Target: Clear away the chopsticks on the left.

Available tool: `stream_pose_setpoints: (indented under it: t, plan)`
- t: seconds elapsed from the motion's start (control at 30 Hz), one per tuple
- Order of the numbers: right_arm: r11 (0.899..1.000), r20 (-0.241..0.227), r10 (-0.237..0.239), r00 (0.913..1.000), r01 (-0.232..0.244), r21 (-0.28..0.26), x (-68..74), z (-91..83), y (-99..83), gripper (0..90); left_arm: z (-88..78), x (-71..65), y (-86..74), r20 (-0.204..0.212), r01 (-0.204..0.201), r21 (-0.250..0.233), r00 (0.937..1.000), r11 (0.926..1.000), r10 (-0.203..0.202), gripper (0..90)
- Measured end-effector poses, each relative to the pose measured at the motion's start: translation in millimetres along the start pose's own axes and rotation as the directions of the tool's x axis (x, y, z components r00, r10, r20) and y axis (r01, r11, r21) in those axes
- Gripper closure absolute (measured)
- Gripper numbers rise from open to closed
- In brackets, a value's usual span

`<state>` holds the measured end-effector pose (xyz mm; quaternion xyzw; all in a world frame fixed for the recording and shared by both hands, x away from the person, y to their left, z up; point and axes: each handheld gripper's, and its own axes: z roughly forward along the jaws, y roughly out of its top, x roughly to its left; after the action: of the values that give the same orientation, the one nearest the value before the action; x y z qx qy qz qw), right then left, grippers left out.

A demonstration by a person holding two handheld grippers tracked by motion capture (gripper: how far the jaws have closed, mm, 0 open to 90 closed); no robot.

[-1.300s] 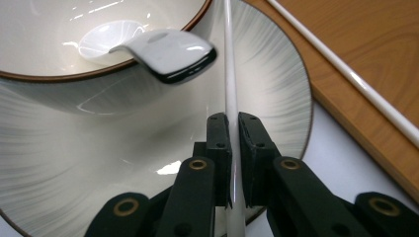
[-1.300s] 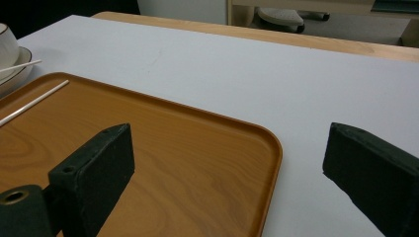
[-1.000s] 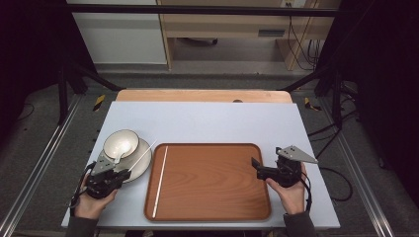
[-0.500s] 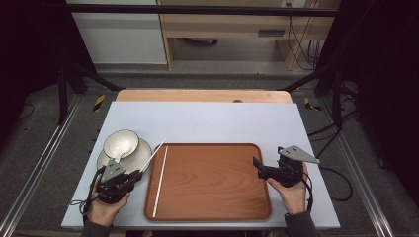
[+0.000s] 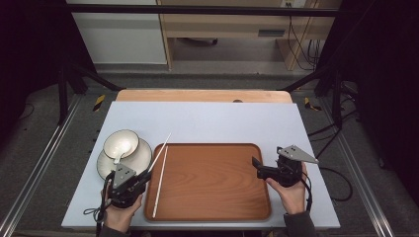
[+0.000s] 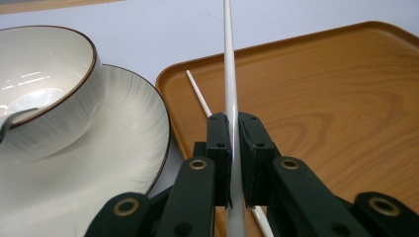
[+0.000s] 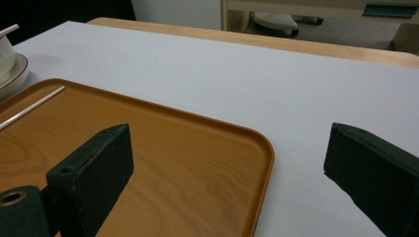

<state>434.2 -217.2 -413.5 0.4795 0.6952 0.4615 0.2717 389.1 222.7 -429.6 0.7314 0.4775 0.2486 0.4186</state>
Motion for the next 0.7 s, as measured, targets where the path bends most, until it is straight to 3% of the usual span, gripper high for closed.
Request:
stream_pose_setpoints:
  t: [0.17,0.43,0.6,0.7]
  plan:
    - [1.0,0.0,-0.004,1.0,0.004,-0.005,0.6,-0.7,0.7,5.1,5.4,-10.5,1.9,-0.021,0.028,-0.007,0.9994,0.9996,-0.029,83.8]
    - [1.0,-0.009,0.005,1.0,-0.005,-0.02,1.5,-4.7,3.1,5.1,10.7,-30.0,5.5,-0.065,0.034,-0.028,0.9972,0.999,-0.036,83.8]
    - [1.0,-0.008,0.001,1.0,-0.001,-0.014,0.8,-3.1,2.1,5.1,15.2,-38.4,3.4,-0.069,0.06,-0.044,0.9956,0.9972,-0.063,83.8]
    - [1.0,-0.012,0.006,0.9999,-0.006,-0.012,1.8,-2.8,2.2,5.1,16.7,-40.8,1.1,-0.08,0.095,-0.059,0.9919,0.9937,-0.099,83.8]
